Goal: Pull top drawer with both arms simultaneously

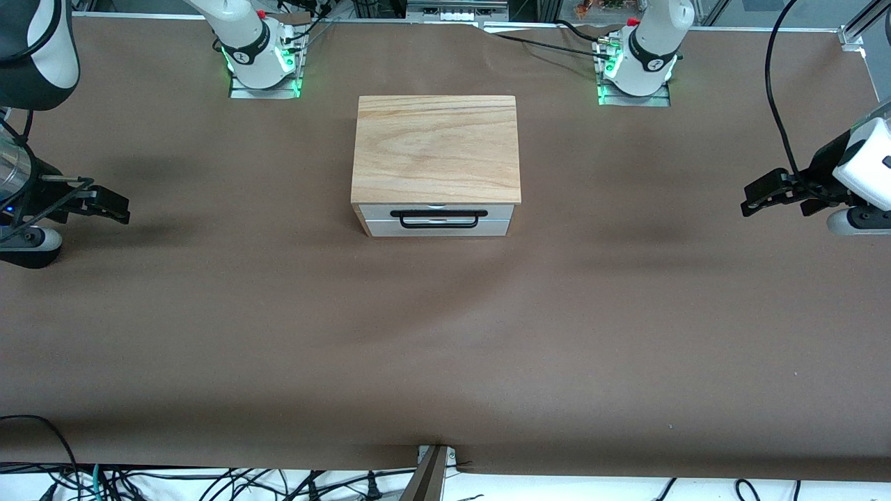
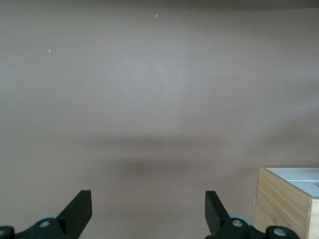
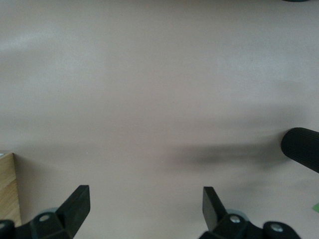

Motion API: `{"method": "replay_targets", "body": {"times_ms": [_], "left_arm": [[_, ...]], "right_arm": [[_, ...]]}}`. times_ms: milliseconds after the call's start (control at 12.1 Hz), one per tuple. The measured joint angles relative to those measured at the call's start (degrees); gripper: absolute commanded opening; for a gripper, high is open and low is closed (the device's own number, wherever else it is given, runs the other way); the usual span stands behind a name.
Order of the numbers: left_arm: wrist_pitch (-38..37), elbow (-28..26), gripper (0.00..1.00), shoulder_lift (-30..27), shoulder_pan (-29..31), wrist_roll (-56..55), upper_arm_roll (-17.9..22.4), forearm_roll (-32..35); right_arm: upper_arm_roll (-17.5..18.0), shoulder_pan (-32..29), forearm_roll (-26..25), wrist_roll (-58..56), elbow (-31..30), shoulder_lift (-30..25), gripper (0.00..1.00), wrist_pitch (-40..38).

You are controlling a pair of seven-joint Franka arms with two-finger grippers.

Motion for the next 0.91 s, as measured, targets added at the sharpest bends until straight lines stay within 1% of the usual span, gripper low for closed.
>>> {"method": "replay_targets", "body": {"times_ms": [415, 746, 912], "left_arm": [[1.45, 0.27, 1.00, 0.79, -0.18, 0.13, -0.43, 0.00], [0.74, 0.56, 1.00, 0.78, -0.57, 0.13, -1.43, 0.00], [-1.27, 0.46, 1.00, 0.84, -0.70, 0.13, -2.65, 0.00]], "right_arm": [[-0.05, -0.08, 0.10, 0.00, 0.00, 0.05, 1.00, -0.04], [-0.34, -0.98, 0.12, 0.00, 0.00, 0.10, 1.00, -0.05], [-0.36, -1.33, 0.14, 0.00, 0.00, 0.13, 1.00, -0.09]]}}
